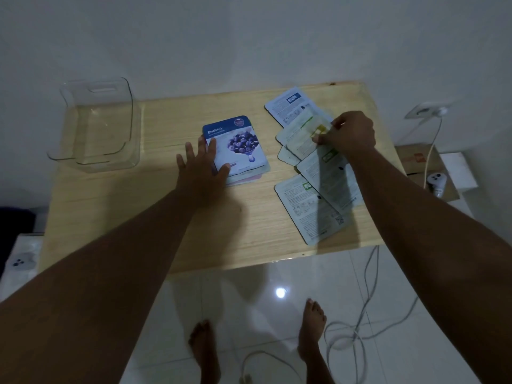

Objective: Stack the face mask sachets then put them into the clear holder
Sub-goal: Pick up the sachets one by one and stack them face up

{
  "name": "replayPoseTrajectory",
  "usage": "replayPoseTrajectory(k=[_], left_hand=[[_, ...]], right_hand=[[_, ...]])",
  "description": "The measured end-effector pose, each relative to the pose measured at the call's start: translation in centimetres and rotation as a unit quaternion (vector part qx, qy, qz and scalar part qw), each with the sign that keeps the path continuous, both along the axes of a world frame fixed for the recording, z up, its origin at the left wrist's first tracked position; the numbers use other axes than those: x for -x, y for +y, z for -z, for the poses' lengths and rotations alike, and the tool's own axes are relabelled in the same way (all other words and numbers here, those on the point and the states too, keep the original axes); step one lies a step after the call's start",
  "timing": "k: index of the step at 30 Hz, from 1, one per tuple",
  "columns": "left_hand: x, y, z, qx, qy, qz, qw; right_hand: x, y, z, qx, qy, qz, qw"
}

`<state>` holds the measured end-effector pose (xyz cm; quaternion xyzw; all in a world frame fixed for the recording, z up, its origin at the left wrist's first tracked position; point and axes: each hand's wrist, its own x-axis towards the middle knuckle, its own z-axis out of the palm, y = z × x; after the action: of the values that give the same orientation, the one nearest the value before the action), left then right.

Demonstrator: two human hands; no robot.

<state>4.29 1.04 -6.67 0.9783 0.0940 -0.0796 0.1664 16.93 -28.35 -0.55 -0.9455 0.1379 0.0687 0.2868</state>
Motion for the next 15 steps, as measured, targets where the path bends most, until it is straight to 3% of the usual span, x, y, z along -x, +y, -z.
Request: replayPoseTrajectory(k=[4,9,15], left_hand=[[0.0,0.0,0.0,0.004,-0.003,-0.001,1.0],[0.0,0.0,0.0,-0.004,-0.004,0.0,1.0],[0.0,0.1,-0.2,-0.001,-0.005,0.006,1.0]], right_hand=[[0.3,0.0,-0.6,-0.041,-0.109,0.018,0.993],[0.6,3.1,-3.1,-0.098,-0.238,-0.041,0.965],[1.0,9.7,-4.6,-0.052,-0.249,-0.124,0.959]])
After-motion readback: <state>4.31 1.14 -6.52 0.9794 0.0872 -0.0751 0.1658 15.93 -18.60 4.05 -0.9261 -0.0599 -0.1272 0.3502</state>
